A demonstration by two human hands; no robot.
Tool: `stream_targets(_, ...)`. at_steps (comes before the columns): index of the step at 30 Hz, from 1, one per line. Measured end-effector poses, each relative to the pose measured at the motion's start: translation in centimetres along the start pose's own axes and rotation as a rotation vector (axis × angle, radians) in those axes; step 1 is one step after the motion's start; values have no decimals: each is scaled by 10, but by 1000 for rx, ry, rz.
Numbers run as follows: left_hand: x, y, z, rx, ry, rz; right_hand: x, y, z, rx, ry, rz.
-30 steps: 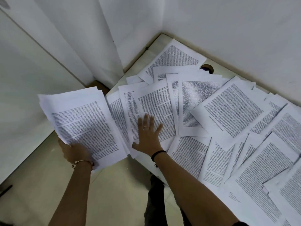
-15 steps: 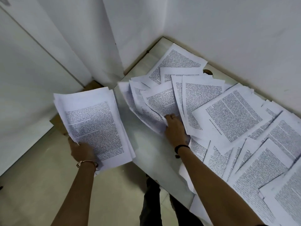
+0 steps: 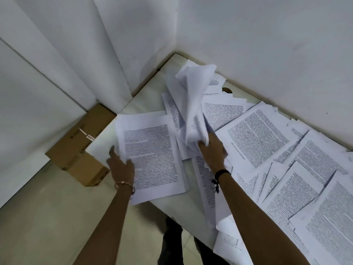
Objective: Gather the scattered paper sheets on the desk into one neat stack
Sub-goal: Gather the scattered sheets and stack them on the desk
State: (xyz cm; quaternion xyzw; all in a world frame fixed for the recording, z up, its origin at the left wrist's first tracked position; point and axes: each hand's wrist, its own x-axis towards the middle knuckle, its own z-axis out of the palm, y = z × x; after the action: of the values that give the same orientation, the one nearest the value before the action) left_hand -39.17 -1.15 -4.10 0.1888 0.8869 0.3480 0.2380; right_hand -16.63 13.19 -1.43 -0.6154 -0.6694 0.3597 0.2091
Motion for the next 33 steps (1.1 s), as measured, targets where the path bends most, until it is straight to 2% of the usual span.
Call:
stream_targets(2,-9,24,6,-17,161,167,-9,-9,2,-59,-18,-68)
stream_targets(3,-13,36,9,-104,134,216,-13,-11,4,-87,-32,-95)
stream_targets(4,-15,49,11,-250,17,183,-18,-12,6,-126,-54,-122)
stream_targets(6,-11,68,11,-651,-357,-59,-25,-12,12,-259,-139,-184)
stream_targets(7,-4,69,11,-780,-476,-179,-29,-12,15,-316,-195,-209)
stream_targets(8,1,70,9,-841,-547,-242,-33,-11,18,-361,-261,-223)
stream_targets(10,8,67,8,-911,-630,-248,-38,-9,24,-422,-399,-236)
stream_targets(12,10,63,13,-876,-661,-211,-39,-5,27,-431,-508,-226)
stream_targets(14,14,60,21,-733,-613,-178,-39,-5,27,-395,-487,-258)
stream_targets(18,32,59,34,-511,-470,-317,-30,-3,17,-283,-65,-433)
stream_targets(20,41,56,39,-333,-504,-361,-18,10,13,-323,39,-364)
stream_targets(22,45,57,40,-214,-598,-363,-9,28,10,-369,-43,-168)
stream_targets(24,46,63,41,-194,-686,-359,-5,45,8,-405,-168,-19)
stream_targets(27,45,70,41,-190,-769,-356,-5,58,8,-462,-253,-10)
stream_targets(31,51,65,42,-240,-809,-407,-5,62,6,-418,-208,-39)
stream_targets(33,49,68,48,-355,-790,-430,-5,63,4,-442,-226,-60)
